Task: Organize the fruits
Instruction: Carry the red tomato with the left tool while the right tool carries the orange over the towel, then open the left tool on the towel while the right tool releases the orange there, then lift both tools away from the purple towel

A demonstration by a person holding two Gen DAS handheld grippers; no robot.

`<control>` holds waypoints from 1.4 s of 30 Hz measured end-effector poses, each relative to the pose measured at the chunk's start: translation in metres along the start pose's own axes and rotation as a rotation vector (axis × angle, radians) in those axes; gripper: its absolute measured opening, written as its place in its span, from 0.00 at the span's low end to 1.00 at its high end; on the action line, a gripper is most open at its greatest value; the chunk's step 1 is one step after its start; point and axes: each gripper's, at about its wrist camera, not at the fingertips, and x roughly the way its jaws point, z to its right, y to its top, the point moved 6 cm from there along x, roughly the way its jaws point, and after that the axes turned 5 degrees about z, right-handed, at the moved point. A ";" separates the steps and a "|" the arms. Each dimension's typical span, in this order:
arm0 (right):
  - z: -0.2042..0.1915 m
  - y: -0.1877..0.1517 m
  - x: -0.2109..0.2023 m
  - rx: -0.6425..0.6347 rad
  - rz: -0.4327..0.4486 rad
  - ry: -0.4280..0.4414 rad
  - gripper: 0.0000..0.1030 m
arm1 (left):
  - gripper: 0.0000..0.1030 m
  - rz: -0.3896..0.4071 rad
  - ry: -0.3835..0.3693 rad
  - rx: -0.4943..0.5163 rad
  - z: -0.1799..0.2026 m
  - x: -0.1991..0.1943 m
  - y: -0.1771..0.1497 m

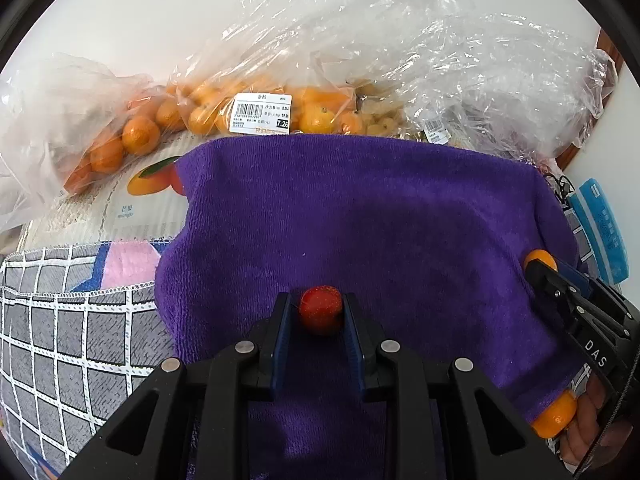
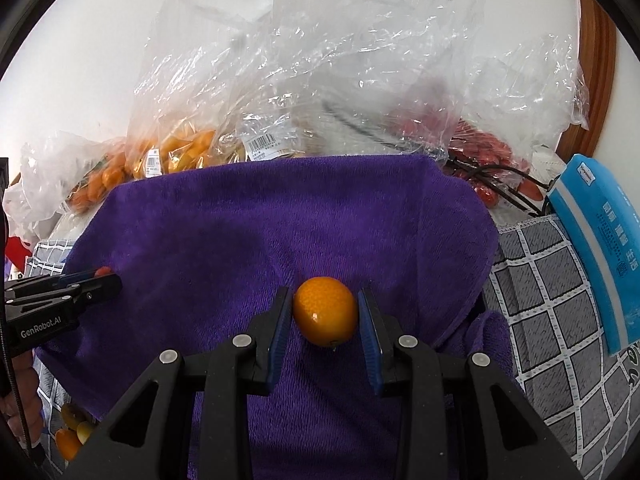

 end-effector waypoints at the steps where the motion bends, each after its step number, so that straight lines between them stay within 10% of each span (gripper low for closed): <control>1: 0.000 0.000 0.000 0.001 -0.001 0.000 0.32 | 0.24 -0.001 -0.001 -0.002 0.000 0.000 -0.001; 10: -0.002 0.008 -0.015 0.008 0.033 0.018 0.42 | 0.24 -0.015 -0.015 -0.007 -0.001 0.001 -0.001; 20: -0.011 0.014 -0.045 -0.011 0.078 -0.011 0.46 | 0.48 0.044 -0.006 -0.008 0.003 -0.035 0.002; 42: -0.023 -0.004 -0.164 -0.011 0.165 -0.045 0.50 | 0.49 0.183 -0.049 -0.044 0.011 -0.150 -0.029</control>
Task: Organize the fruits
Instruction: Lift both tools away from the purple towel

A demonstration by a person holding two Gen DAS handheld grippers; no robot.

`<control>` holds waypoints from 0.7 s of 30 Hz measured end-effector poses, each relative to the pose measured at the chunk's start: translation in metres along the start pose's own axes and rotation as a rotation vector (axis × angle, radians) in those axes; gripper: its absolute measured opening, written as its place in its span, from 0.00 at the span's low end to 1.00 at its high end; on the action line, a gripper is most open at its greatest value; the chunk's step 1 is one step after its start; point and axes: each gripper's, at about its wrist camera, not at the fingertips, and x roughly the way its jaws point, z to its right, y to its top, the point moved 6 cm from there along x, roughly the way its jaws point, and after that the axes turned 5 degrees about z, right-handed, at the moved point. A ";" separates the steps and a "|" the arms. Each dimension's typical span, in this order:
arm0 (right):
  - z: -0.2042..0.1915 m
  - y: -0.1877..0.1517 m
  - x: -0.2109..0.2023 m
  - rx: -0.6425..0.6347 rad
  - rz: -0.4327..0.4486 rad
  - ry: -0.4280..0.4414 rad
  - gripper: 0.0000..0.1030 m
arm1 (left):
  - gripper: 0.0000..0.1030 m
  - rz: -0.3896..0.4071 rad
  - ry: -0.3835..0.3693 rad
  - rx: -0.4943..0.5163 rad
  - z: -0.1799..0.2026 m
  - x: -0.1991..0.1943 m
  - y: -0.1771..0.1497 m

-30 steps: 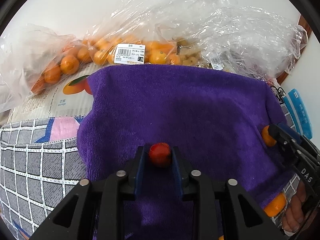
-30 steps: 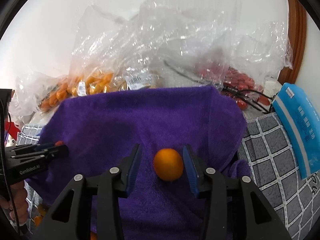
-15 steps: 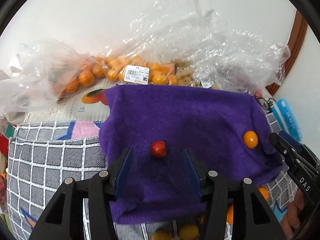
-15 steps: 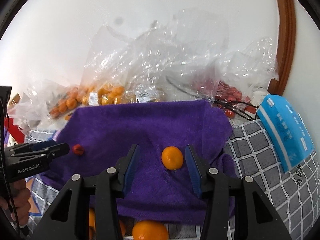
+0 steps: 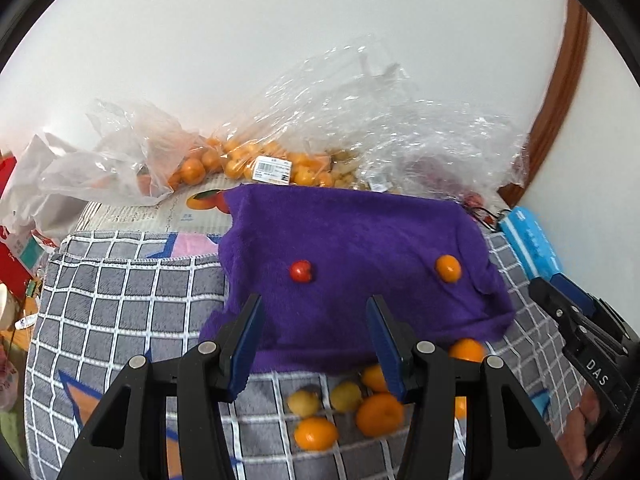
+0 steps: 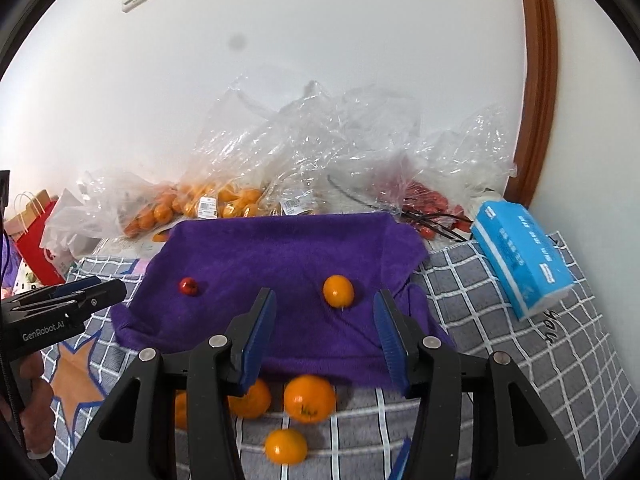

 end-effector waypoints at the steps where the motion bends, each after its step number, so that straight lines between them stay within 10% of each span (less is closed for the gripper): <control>1: 0.000 -0.001 -0.005 -0.002 -0.003 0.004 0.50 | 0.49 0.002 0.001 0.005 0.001 -0.004 -0.002; 21: -0.005 -0.020 -0.084 0.016 0.070 0.010 0.59 | 0.47 0.050 0.015 0.030 0.017 -0.069 -0.030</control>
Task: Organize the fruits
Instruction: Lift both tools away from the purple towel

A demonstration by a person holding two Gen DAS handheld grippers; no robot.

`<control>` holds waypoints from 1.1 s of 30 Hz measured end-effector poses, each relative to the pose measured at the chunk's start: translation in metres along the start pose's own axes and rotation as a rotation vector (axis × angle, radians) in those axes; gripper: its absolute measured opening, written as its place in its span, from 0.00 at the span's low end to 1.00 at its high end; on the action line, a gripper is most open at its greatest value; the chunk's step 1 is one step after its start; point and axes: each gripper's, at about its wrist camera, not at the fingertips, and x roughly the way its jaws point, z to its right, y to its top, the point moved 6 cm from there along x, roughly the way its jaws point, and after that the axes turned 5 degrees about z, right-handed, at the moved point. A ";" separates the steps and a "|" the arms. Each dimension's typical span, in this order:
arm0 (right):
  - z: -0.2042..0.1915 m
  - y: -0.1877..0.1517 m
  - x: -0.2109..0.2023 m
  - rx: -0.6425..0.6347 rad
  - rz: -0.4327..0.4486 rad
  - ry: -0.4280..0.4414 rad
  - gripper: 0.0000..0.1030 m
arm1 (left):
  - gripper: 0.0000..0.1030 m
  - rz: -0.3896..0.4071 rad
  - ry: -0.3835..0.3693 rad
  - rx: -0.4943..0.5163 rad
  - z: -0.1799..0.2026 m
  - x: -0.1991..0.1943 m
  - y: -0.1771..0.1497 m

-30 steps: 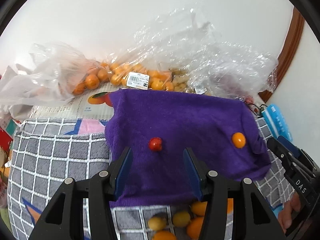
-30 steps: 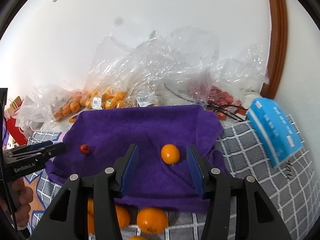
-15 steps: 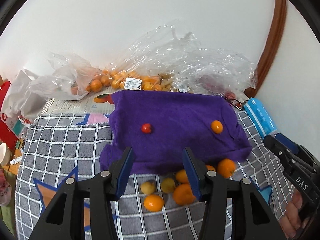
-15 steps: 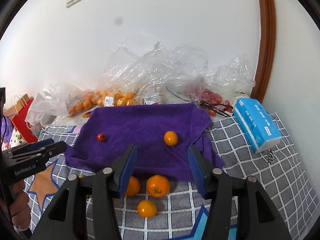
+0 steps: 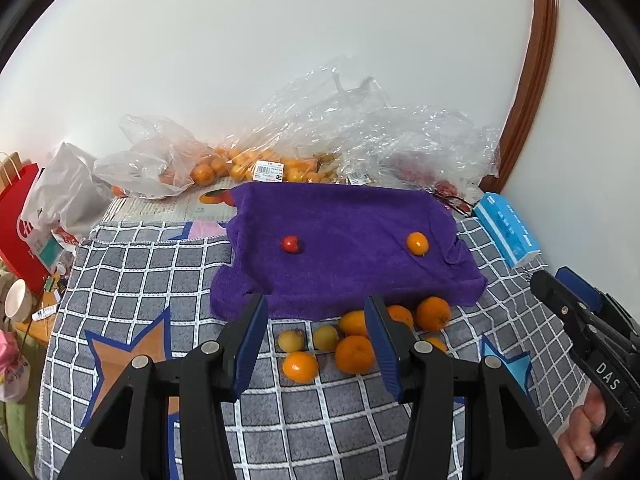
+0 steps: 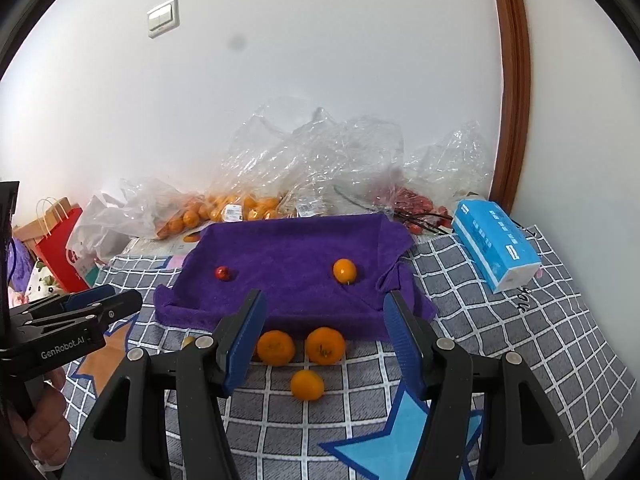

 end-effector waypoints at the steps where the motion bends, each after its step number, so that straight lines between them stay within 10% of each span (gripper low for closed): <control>1: 0.000 -0.001 -0.002 -0.006 0.002 -0.004 0.59 | 0.47 0.004 0.000 0.001 0.001 -0.003 -0.001; 33: -0.005 -0.030 0.012 -0.018 -0.014 -0.005 0.59 | 0.48 -0.021 0.032 -0.024 -0.024 0.013 -0.033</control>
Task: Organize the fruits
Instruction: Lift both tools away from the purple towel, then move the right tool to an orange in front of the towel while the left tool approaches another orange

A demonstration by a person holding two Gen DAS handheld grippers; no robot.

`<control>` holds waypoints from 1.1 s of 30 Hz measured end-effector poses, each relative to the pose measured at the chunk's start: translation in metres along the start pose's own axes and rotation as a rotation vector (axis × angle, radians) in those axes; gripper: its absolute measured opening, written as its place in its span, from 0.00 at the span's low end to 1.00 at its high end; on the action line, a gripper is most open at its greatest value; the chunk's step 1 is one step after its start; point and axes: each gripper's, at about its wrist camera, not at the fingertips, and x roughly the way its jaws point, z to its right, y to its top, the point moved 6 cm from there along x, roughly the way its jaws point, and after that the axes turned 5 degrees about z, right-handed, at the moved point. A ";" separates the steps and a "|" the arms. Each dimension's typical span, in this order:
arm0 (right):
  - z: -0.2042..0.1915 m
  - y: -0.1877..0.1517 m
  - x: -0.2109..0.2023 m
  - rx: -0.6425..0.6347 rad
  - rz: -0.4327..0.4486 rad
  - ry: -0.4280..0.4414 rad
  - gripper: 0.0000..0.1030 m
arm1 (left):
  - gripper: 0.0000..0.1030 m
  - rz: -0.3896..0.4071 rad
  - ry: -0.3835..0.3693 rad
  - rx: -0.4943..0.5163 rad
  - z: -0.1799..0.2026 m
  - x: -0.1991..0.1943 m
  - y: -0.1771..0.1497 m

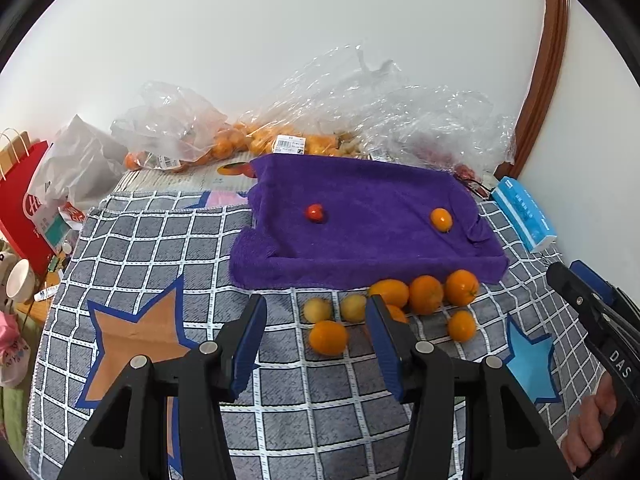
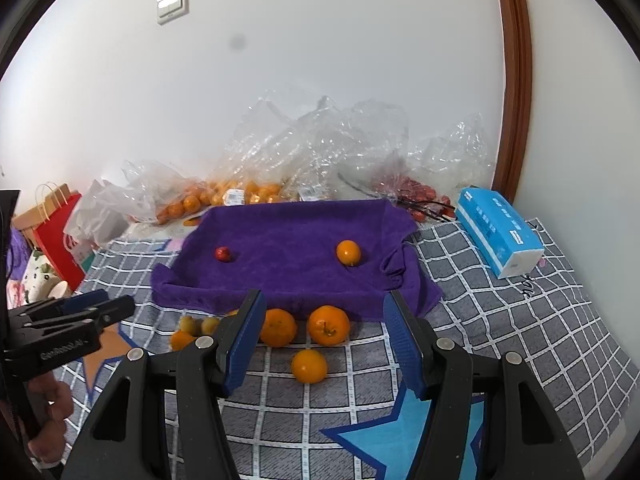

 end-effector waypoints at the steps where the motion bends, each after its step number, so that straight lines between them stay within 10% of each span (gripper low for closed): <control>1: 0.001 -0.001 0.002 0.000 -0.005 -0.002 0.59 | 0.48 -0.003 0.000 -0.003 -0.002 0.002 -0.001; 33: -0.005 -0.032 0.051 0.006 -0.133 0.022 0.53 | 0.48 -0.113 -0.049 -0.015 -0.025 0.045 -0.016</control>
